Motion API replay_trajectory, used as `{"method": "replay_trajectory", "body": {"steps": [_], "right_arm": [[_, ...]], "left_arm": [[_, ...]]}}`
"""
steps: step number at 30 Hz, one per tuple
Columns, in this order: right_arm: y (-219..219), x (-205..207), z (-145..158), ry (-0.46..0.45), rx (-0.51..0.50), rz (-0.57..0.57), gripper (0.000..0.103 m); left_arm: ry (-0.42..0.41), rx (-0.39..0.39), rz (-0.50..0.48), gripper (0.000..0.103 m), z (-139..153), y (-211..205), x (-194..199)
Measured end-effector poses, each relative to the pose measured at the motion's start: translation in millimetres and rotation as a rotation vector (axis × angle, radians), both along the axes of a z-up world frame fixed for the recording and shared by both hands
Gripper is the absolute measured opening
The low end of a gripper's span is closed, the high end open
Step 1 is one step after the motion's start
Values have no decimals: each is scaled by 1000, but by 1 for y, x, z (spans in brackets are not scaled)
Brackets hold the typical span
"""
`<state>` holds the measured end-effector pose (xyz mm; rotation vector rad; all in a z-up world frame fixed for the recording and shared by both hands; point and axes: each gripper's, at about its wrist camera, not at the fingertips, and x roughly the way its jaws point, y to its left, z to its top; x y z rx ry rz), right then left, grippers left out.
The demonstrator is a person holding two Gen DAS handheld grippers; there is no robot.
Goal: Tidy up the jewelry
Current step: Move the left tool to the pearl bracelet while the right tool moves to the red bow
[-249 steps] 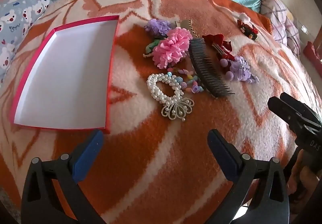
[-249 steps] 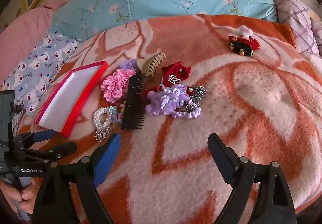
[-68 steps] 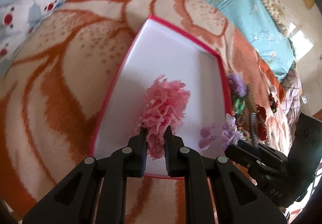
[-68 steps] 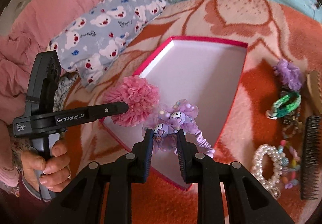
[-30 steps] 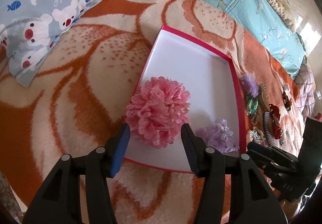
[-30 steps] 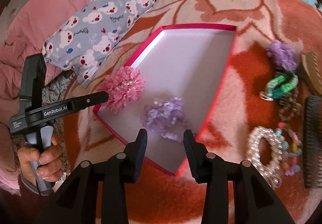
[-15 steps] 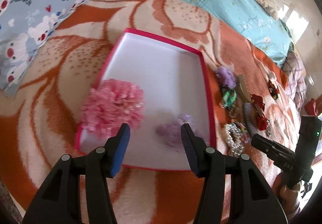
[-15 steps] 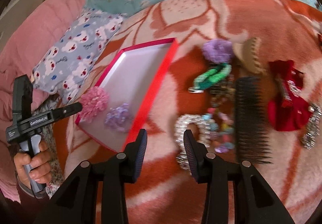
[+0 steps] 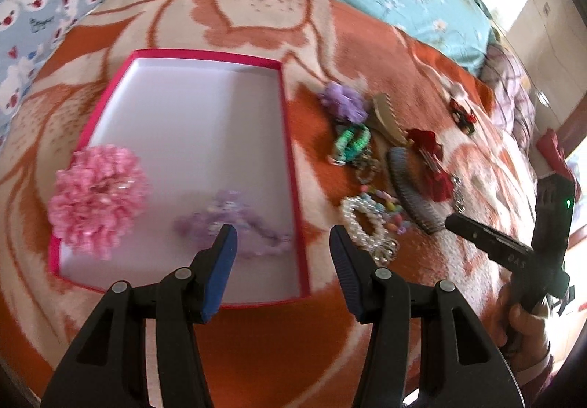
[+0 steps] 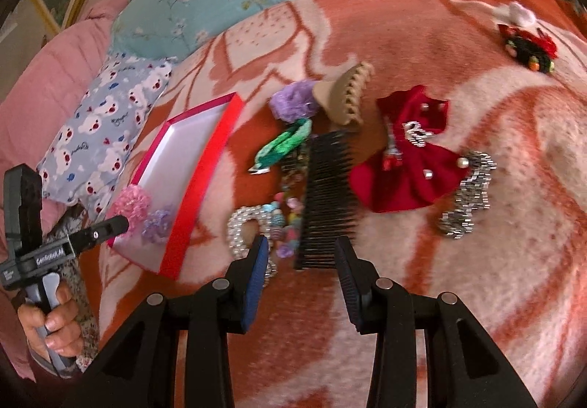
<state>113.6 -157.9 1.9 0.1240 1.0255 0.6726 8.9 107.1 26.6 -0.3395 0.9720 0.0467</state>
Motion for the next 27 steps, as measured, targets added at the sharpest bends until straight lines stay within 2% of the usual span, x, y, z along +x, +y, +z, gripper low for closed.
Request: {"method": "replay_trajectory", "body": {"steps": [9,16,27], "right_arm": [[-22,15,4,-13,10,-54,40],[-25,38,9,-44,-20,-86,40],[-11,80,-6,-61,-145,-105,44]], "left_arm": [[37,-4,-116,51,-9,-48,22],[93,107,-166,51,-29,-74,55],[188,172,-217,51,-61,-85,88]]}}
